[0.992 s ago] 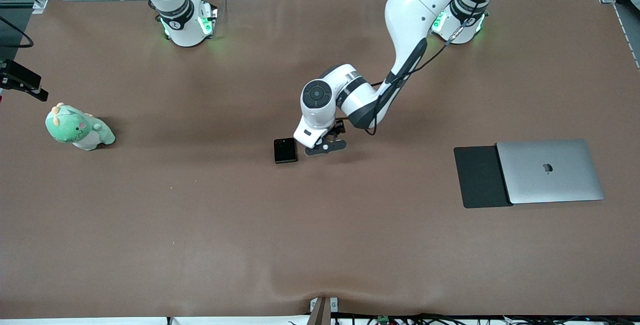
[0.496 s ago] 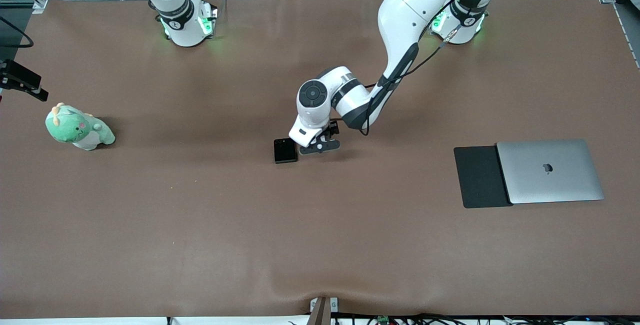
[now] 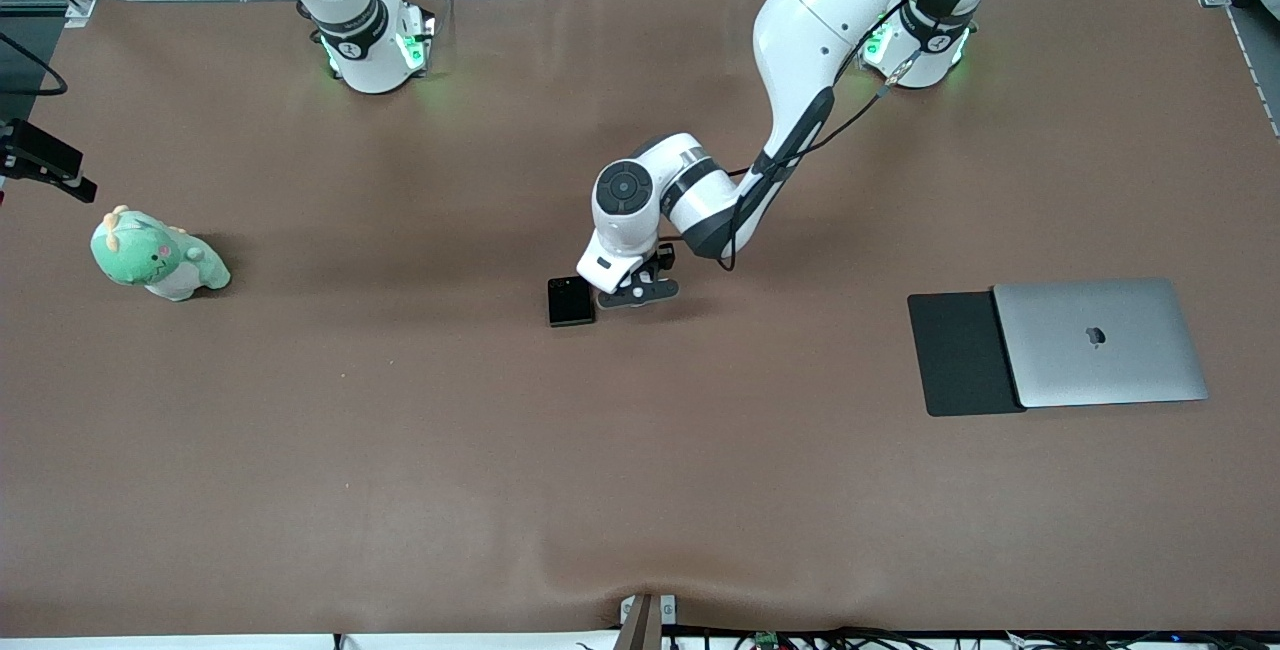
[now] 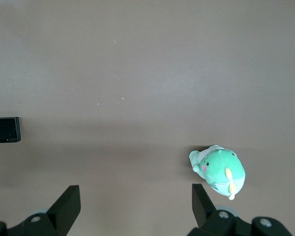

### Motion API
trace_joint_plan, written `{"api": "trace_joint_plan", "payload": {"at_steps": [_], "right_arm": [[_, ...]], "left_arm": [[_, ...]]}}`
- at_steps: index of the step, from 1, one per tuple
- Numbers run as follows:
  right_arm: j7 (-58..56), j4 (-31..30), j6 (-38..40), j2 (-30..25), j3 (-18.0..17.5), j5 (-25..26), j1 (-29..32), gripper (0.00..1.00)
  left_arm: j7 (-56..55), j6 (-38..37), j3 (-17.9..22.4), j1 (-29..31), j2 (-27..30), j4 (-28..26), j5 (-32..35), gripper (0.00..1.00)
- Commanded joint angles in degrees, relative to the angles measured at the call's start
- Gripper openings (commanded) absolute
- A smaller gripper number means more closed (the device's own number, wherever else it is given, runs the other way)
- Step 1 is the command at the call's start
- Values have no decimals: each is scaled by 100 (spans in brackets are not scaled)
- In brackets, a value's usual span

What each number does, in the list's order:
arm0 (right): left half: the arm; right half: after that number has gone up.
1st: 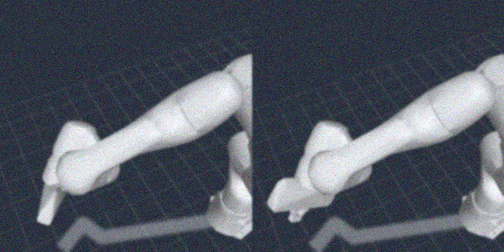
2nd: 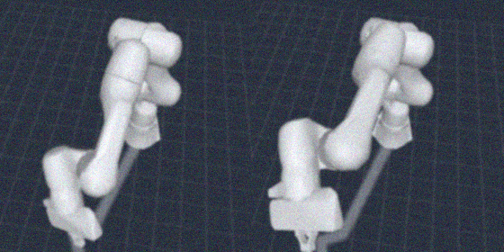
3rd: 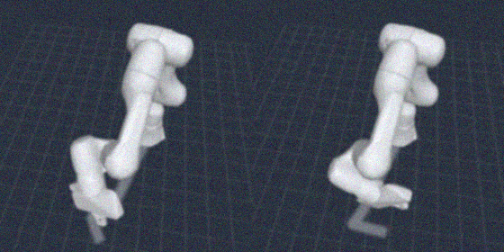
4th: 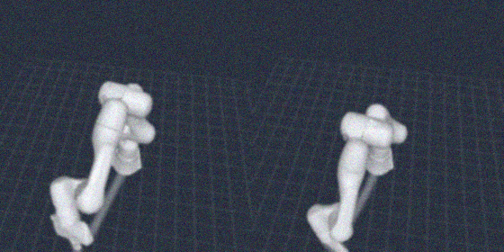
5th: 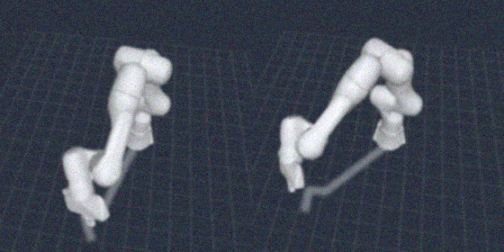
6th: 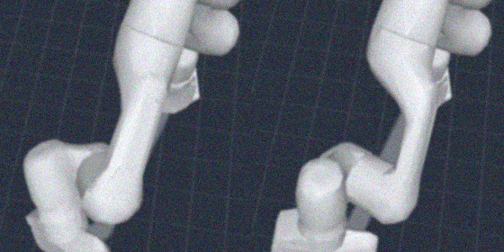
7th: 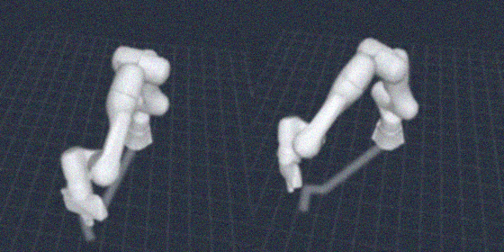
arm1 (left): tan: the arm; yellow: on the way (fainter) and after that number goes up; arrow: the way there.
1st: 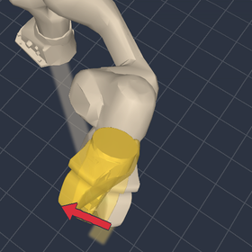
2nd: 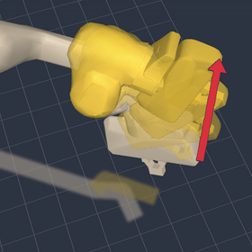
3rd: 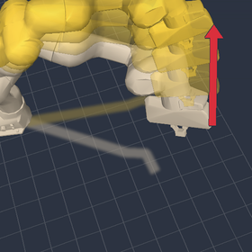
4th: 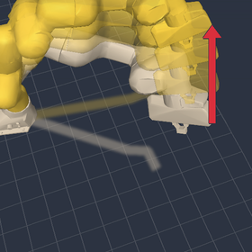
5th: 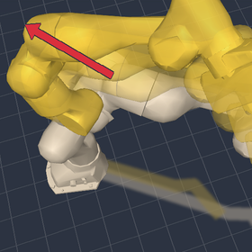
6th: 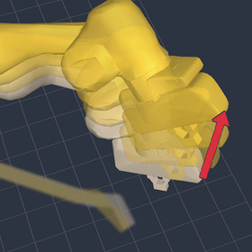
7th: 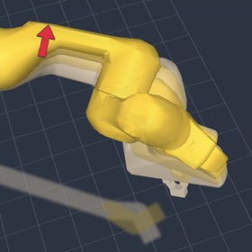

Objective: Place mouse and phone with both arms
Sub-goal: 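Carry the mouse to the pad while the right gripper reaches the phone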

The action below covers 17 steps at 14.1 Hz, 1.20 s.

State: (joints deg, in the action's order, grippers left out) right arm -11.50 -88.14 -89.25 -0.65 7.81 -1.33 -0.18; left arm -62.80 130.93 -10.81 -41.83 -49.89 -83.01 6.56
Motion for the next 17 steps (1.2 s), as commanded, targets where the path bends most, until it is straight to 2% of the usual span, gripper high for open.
{"api": "trace_joint_plan", "payload": {"at_steps": [1,5,8,11,14,17], "right_arm": [[16,25,30,3,-43,-34,89,100],[69,25,30,3,-43,-78,89,100],[78,34,21,12,-95,-131,-25,100],[243,-1,13,12,-131,-227,-385,100],[1655,-19,-110,301,-131,-386,-1253,100],[2203,-37,-408,775,-131,-360,-2088,100]], "left_arm": [[-233,-181,70,-1,93,31,179,58],[-207,-331,70,148,575,-442,179,49],[-49,-279,61,437,1417,-1407,240,48],[486,-199,-9,1008,2323,-2322,249,48],[1206,-164,-35,1623,3088,-3052,223,48],[2111,-164,-158,2378,3695,-3650,170,48]]}}
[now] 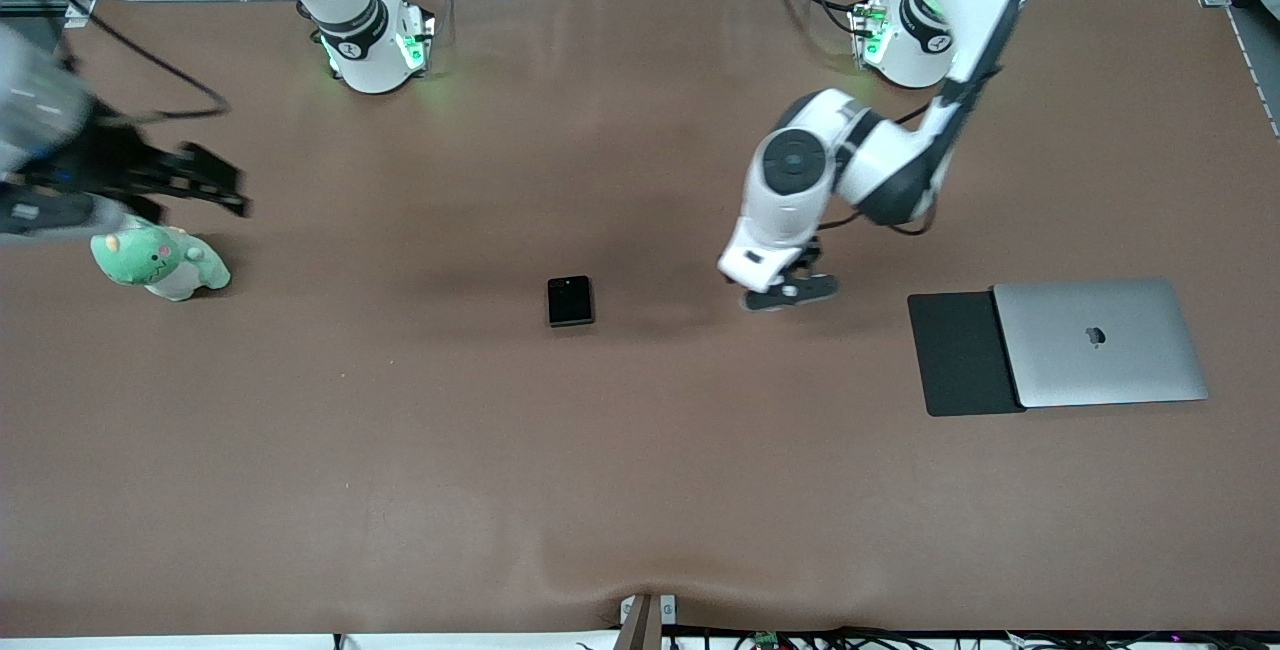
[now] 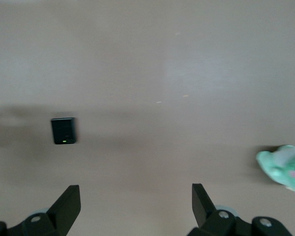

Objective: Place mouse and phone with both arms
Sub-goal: 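Carry the mouse to the pad while the right gripper reaches the phone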

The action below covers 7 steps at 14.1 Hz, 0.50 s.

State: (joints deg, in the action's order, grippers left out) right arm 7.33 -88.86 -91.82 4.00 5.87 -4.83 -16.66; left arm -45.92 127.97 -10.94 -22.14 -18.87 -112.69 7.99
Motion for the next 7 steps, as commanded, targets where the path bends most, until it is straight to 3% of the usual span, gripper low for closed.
{"api": "trace_joint_plan", "payload": {"at_steps": [1,7], "right_arm": [[478,9,-282,451,64,-18,-669,100],[1147,-44,-1336,1803,55,-35,-1778,100]], "left_arm": [[756,123,-145,604,795,-841,18,49],[2549,114,-145,1931,1122,-1071,10,50]]}}
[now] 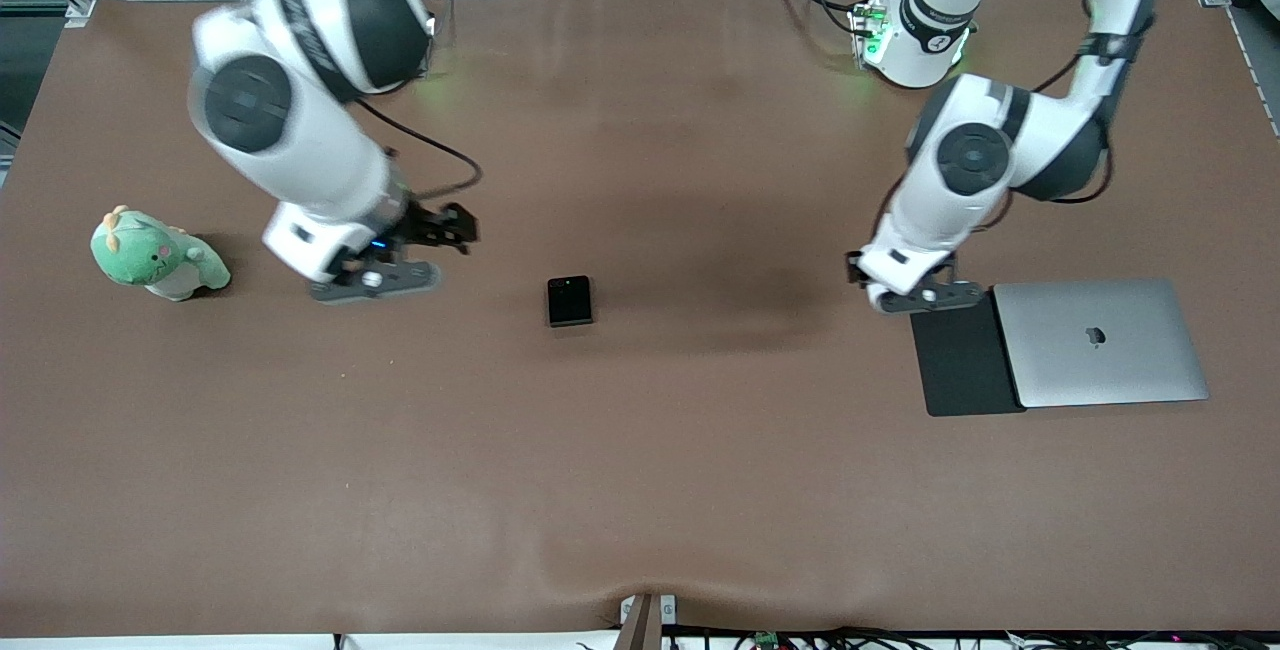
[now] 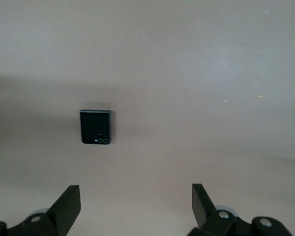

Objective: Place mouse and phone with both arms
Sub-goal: 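Carry the mouse to the pad while the right gripper reaches the phone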

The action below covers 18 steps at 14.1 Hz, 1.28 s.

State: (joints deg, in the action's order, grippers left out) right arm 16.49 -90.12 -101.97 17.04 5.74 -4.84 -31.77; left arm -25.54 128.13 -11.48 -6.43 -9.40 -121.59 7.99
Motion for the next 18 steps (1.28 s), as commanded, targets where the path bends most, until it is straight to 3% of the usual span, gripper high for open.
{"api": "trace_joint_plan", "payload": {"at_steps": [1,4,8,12,15,18], "right_arm": [[249,74,-610,815,68,-43,-443,100],[687,-276,-1892,1476,68,-43,-820,100],[1302,-1304,-3572,1662,68,-43,-1182,100],[1383,-1491,-3812,1680,59,-43,-1358,100],[1523,-1911,-4522,1698,68,-52,-1455,100],[1226,-1939,-4577,1698,77,-17,-1315,100]], "left_arm": [[689,99,-91,475,167,-172,10,50],[1304,160,-91,879,106,-146,1,50],[1367,791,-74,960,-280,-154,10,50],[1779,1047,-65,1231,-535,-84,45,50],[2184,1197,-56,1521,-694,-75,54,50],[2185,1285,-56,1539,-1132,257,45,50]]}}
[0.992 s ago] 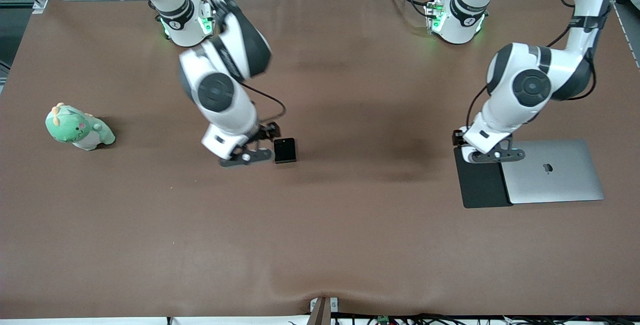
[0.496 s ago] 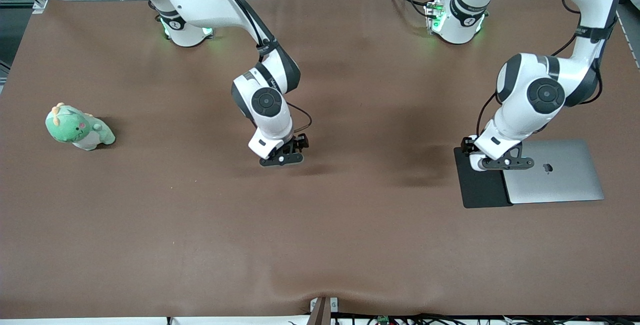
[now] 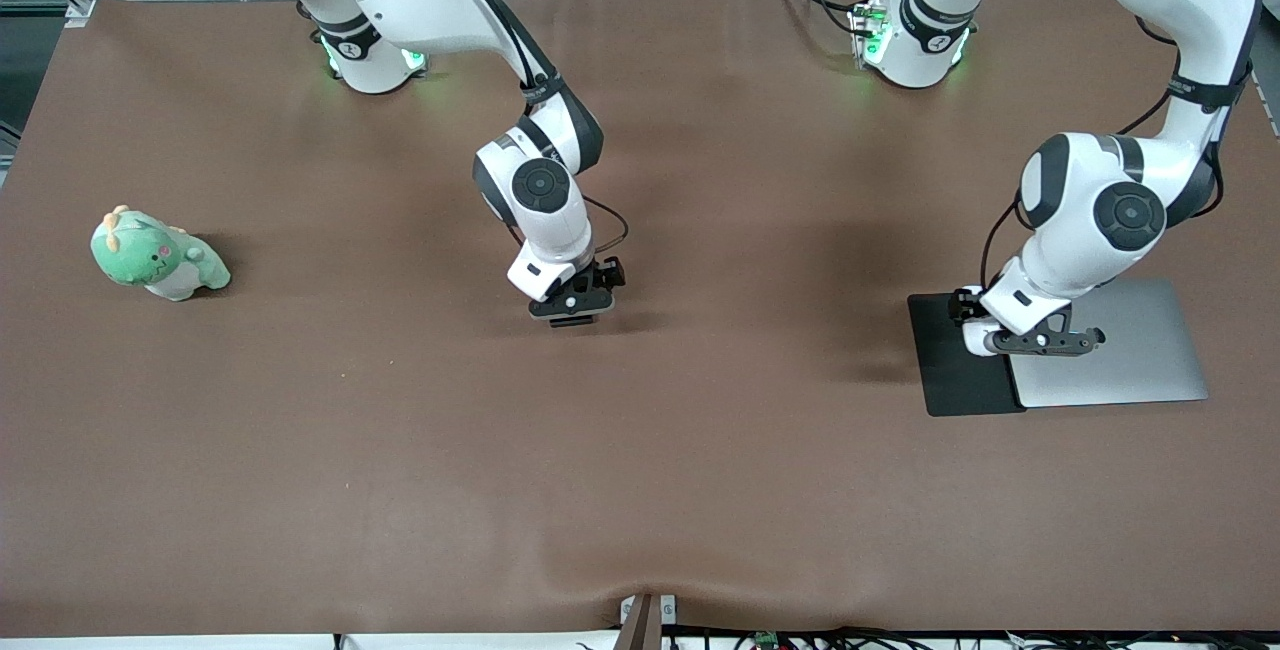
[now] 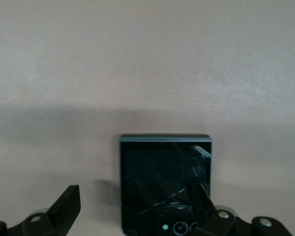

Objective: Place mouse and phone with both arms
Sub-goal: 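Lower the mouse onto the pad while the right gripper grasps the phone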

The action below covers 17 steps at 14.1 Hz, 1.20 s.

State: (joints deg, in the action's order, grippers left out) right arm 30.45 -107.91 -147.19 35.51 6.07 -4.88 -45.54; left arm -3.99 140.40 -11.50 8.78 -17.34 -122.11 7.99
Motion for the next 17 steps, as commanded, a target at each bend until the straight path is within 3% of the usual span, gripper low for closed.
{"api": "trace_joint_plan", "payload": {"at_steps": [1,4,12,17], "right_arm": [[-276,-160,-38,-159,43,-13,71,100],[-303,-169,-64,-141,43,-13,27,100],[-303,-160,-82,-62,70,170,-25,100],[-198,-151,-64,-27,61,391,-26,100]], "left_arm": [[47,58,-45,36,-427,389,54,50],[48,136,-36,27,-848,652,54,50],[56,374,-10,10,-1315,838,106,52],[74,400,-19,256,-1517,847,467,73]]}}
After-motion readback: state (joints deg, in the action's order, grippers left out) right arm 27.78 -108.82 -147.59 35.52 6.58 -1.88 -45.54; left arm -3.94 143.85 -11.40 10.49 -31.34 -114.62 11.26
